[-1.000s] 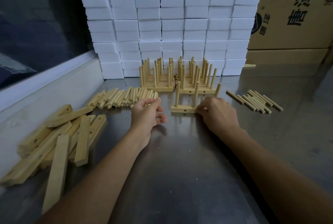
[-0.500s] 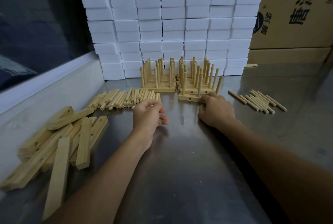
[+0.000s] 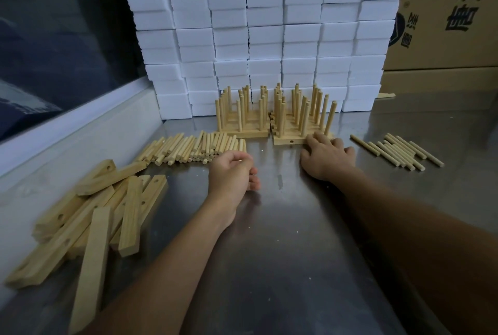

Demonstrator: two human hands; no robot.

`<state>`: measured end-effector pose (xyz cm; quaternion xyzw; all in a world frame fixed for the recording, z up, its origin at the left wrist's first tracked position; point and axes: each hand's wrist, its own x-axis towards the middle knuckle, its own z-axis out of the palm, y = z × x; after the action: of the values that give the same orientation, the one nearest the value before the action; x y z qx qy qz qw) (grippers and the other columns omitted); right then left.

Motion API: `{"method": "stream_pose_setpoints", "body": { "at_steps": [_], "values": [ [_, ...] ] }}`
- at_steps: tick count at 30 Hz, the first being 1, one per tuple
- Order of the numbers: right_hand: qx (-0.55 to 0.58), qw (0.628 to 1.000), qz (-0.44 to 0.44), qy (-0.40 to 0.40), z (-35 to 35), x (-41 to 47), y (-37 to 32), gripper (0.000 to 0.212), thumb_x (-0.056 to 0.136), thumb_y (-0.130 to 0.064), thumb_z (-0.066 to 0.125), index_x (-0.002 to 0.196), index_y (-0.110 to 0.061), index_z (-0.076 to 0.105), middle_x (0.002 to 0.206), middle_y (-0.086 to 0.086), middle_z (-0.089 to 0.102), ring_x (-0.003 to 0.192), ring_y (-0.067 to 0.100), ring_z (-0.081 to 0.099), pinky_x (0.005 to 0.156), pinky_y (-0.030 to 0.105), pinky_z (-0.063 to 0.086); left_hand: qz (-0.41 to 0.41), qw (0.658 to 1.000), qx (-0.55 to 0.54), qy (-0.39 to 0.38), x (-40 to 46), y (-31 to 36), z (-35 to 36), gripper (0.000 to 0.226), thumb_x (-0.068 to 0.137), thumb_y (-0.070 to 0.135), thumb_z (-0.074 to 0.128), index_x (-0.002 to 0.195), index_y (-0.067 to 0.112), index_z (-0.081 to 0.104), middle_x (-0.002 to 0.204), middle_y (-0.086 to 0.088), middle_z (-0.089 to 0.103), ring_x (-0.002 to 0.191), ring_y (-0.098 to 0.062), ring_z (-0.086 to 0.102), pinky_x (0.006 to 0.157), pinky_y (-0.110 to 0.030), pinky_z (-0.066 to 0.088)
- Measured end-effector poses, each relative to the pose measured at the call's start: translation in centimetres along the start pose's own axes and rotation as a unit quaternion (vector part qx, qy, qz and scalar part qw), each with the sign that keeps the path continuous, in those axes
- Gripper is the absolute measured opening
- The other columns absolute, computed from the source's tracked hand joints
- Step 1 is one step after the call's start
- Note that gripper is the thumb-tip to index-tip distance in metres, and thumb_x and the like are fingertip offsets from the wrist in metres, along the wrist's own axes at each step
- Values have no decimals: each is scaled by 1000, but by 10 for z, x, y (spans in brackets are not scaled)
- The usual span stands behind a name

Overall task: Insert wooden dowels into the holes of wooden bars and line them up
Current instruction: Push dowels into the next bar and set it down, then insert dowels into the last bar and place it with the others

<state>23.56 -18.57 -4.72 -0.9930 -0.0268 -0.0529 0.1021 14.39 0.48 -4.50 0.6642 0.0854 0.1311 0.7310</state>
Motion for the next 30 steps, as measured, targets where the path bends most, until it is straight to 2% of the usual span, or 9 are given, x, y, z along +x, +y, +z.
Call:
{"method": "stream_pose_setpoints", "body": {
  "at_steps": [3, 5, 9, 15, 18, 20, 23, 26, 30],
  "values": [
    [7, 1000, -4, 9, 1, -4, -2, 55, 102, -43, 32, 153, -32, 16, 166, 1, 4, 146, 37, 22, 113, 57, 23, -1, 1000, 1, 0, -1, 1, 0, 9, 96, 1, 54, 94, 3, 63, 70, -10, 59, 51, -16, 57, 48, -27, 53],
    [35, 999, 8, 33, 3, -8, -7, 57, 102, -33, 42, 153, -31, 17, 166, 4, 1, 142, 37, 31, 111, 55, 31, -2, 1000, 5, 2, 0, 1, -1, 9, 95, 1, 54, 94, 3, 63, 71, -11, 59, 52, -16, 57, 49, -27, 53],
    [81, 993, 50, 72, 4, -16, -10, 32, 101, -29, 45, 128, -13, 51, 145, 14, 31, 107, 35, 56, 90, 46, 49, -4, 1000, 8, 2, -2, 1, 0, 10, 95, 1, 54, 92, 4, 63, 70, -11, 59, 52, -16, 57, 48, -27, 52],
    [103, 989, -7, 105, 3, -29, -1, 25, 100, -26, 47, 112, -13, 65, 116, 8, 55, 99, 27, 56, 79, 34, 45, -5, 1000, 25, 2, -2, 1, 0, 11, 95, 2, 54, 91, 6, 64, 70, -10, 60, 50, -16, 57, 48, -29, 53],
    [95, 986, -22, 135, 0, -37, 2, 20, 96, -25, 53, 99, -14, 70, 105, 6, 60, 95, 25, 56, 77, 35, 48, 31, 994, 102, 13, -2, 4, -3, 14, 94, 6, 54, 86, 12, 64, 70, -7, 63, 47, -14, 57, 47, -28, 51],
    [97, 983, -32, 154, 0, -41, 1, 19, 94, -23, 56, 94, -13, 72, 99, 5, 62, 91, 23, 56, 74, 34, 47, 118, 957, 258, 54, 1, 8, -10, 17, 92, 11, 58, 79, 20, 62, 68, 1, 65, 53, -11, 59, 52, -26, 48],
    [117, 981, -44, 151, 0, -43, 0, 19, 94, -24, 57, 93, -13, 73, 97, 4, 65, 90, 21, 58, 77, 37, 52, 181, 836, 490, 171, 3, 19, -30, 9, 89, 23, 61, 81, 24, 59, 71, 9, 59, 65, -8, 52, 78, -31, 36],
    [143, 979, -39, 142, 0, -40, 2, 18, 93, -24, 58, 92, -15, 73, 95, 2, 67, 87, 19, 59, 75, 35, 52, 67, 720, 652, 229, 8, 26, -53, 24, 86, 40, 59, 100, 21, 63, 105, -4, 61, 102, -25, 51, 96, -50, 28],
    [154, 978, -33, 139, 2, -39, 3, 17, 92, -23, 59, 89, -16, 74, 91, 0, 67, 83, 17, 59, 69, 31, 49, -65, 703, 687, 173, 5, 31, -64, 49, 84, 50, 57, 123, 21, 59, 139, -10, 45, 130, -32, 34, 103, -59, 24]
  ]
}}
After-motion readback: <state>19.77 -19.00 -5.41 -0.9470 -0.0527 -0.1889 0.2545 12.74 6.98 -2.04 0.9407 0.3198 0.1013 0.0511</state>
